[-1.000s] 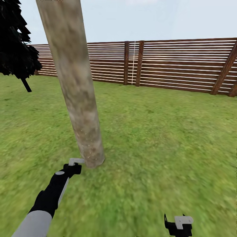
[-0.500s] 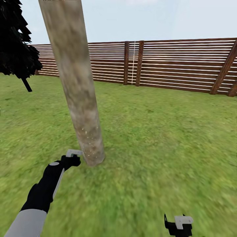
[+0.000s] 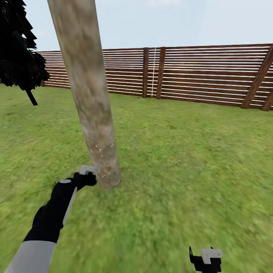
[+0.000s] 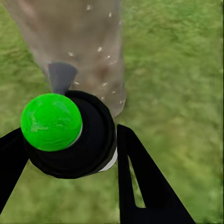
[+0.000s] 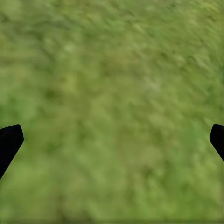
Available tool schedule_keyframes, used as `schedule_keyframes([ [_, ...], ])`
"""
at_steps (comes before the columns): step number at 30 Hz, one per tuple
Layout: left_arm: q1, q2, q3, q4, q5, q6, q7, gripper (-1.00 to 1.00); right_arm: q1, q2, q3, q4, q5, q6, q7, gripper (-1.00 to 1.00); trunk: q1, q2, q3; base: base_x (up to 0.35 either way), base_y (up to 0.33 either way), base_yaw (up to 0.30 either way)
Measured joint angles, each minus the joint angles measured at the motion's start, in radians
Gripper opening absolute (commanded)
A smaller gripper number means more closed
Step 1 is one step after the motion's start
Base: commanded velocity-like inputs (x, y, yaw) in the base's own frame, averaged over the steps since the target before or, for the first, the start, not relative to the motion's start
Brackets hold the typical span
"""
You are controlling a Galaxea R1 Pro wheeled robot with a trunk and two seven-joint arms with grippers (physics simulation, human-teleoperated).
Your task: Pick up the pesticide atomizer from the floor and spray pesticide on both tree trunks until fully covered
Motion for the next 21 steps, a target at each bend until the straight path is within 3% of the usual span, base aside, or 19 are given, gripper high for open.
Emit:
schedule_keyframes([
  [2, -0.002, 0.0, -0.036, -0.015, -0.006, 0.012, 0.0, -1.0, 0.0, 0.0, 0.0, 0.0, 0.0, 0.001, 0.0, 1.0, 0.0, 0.0, 0.0, 0.0, 0.0, 0.0],
  [5, -0.029, 0.016, -0.005, -0.034, 0.008, 0.045, -0.002, -1.0, 0.0, 0.0, 0.0, 0.0, 0.0, 0.001, 0.0, 1.0, 0.0, 0.0, 0.0, 0.0, 0.0, 0.0],
  [7, -0.055, 0.065, 0.038, -0.037, 0.019, 0.082, -0.061, -1.0, 0.0, 0.0, 0.0, 0.0, 0.0, 0.001, 0.0, 1.0, 0.0, 0.0, 0.0, 0.0, 0.0, 0.0],
  [9, -0.063, 0.105, 0.042, -0.035, 0.019, 0.13, -0.15, -1.0, 0.0, 0.0, 0.0, 0.001, 0.0, 0.001, 0.0, 1.0, 0.0, 0.0, 0.0, 0.0, 0.0, 0.0],
  [11, -0.065, 0.13, 0.04, -0.033, 0.019, 0.156, -0.191, -1.0, 0.0, 0.0, 0.0, 0.001, 0.0, 0.001, 0.0, 1.0, 0.0, 0.0, 0.0, 0.0, 0.0, 0.0],
  [12, -0.066, 0.133, 0.027, -0.035, 0.025, 0.185, -0.203, -1.0, 0.0, 0.0, 0.0, 0.001, 0.0, 0.001, 0.0, 1.0, 0.0, 0.0, 0.0, 0.0, 0.0, 0.0],
  [13, -0.075, 0.132, -0.024, -0.037, 0.034, 0.246, -0.207, -1.0, 0.0, 0.0, 0.0, 0.001, 0.0, 0.0, 0.0, 1.0, 0.0, 0.0, 0.0, 0.0, 0.0, 0.0],
  [15, -0.108, 0.135, -0.103, -0.036, 0.035, 0.29, -0.208, -1.0, 0.0, 0.0, 0.0, 0.001, 0.0, 0.001, 0.0, 1.0, 0.0, 0.0, 0.0, 0.0, 0.0, 0.0],
  [18, -0.149, 0.152, -0.126, -0.023, 0.023, 0.305, -0.208, -1.0, 0.0, 0.0, 0.0, 0.001, 0.0, 0.001, 0.0, 1.0, 0.0, 0.0, 0.0, 0.0, 0.0, 0.0],
  [20, -0.153, 0.196, -0.129, 0.013, 0.019, 0.307, -0.212, -1.0, 0.0, 0.0, 0.0, 0.001, 0.0, 0.001, 0.0, 1.0, 0.0, 0.0, 0.0, 0.0, 0.0, 0.0],
  [21, -0.153, 0.203, -0.13, 0.026, 0.028, 0.308, -0.218, -1.0, 0.0, 0.0, 0.0, 0.001, 0.0, 0.001, 0.0, 1.0, 0.0, 0.0, 0.0, 0.0, 0.0, 0.0],
])
